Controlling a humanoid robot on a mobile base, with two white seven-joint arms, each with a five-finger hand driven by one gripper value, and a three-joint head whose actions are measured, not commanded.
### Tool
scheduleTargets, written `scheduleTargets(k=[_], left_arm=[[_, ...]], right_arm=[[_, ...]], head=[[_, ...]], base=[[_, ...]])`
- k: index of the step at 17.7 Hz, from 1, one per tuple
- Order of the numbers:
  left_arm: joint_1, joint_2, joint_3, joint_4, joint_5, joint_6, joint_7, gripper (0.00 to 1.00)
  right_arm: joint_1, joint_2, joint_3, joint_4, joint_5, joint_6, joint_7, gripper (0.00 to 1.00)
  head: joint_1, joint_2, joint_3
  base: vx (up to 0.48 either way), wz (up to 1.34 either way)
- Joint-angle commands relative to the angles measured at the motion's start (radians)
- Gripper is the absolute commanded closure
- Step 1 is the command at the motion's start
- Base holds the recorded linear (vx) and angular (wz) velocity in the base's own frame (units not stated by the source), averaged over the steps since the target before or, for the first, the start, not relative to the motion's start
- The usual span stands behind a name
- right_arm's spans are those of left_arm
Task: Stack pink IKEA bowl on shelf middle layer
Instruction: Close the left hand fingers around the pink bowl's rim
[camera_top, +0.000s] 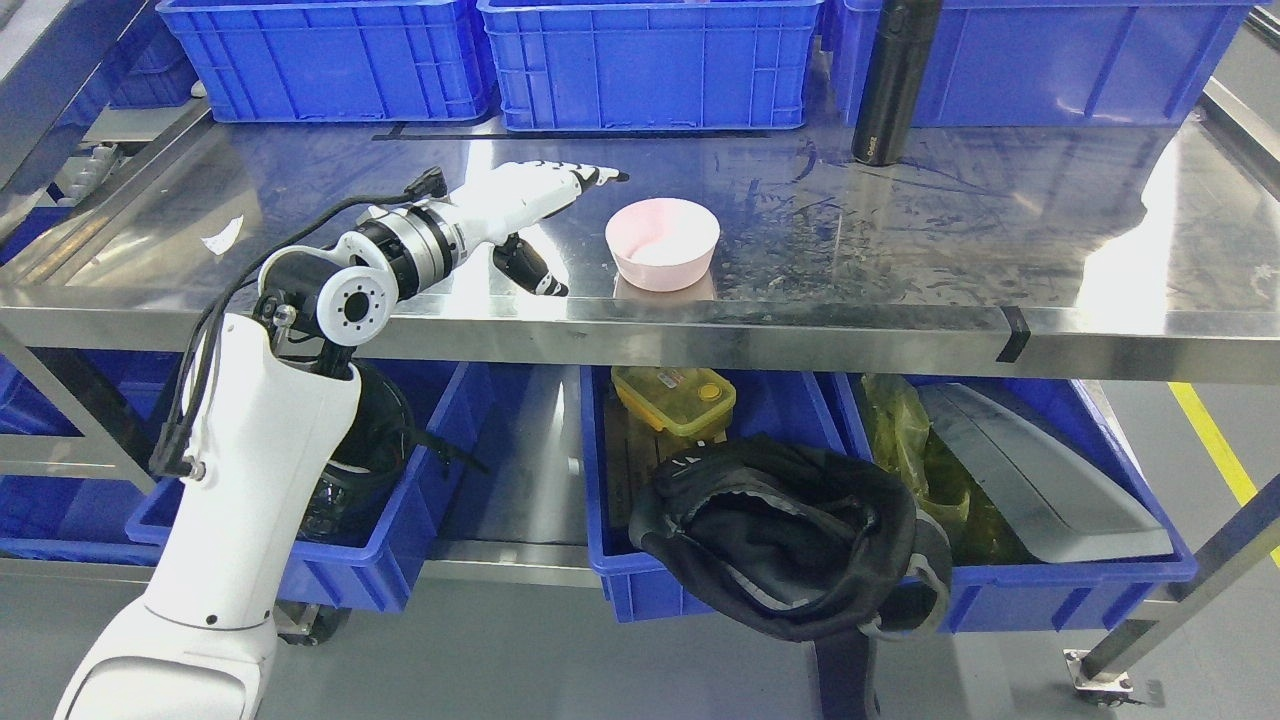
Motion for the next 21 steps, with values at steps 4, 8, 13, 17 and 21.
scheduleTargets(k=[4,8,13,17,21], left_arm=[[-0.056,-0.061,-0.144,0.086,-0.107,0.028,-0.011,0.05],[-0.058,-0.118,-0.147,0.152,-0.132,0.025,0.018,0.07],[-0.081,-0.158,-0.147,0.201,-0.175,0.028,0.015,0.16],[-0.076,-0.184,-0.147,0.23,-0.175,0.031,0.011,0.21],[-0.085,-0.196,-0.147,0.271,-0.176,0.031,0.014,0.28]], right_arm=[[0.015,-0.017,0.0,-0.017,0.0,0.0,0.0,0.0],[0.015,-0.017,0.0,-0.017,0.0,0.0,0.0,0.0],[0.015,-0.017,0.0,-0.017,0.0,0.0,0.0,0.0],[0.015,-0.017,0.0,-0.017,0.0,0.0,0.0,0.0],[0.015,-0.017,0.0,-0.017,0.0,0.0,0.0,0.0]], head=[[0.0,0.0,0.0],[0.0,0.0,0.0],[0.0,0.0,0.0],[0.0,0.0,0.0],[0.0,0.0,0.0]], base=[[0.0,0.0],[0.0,0.0],[0.0,0.0],[0.0,0.0],[0.0,0.0]])
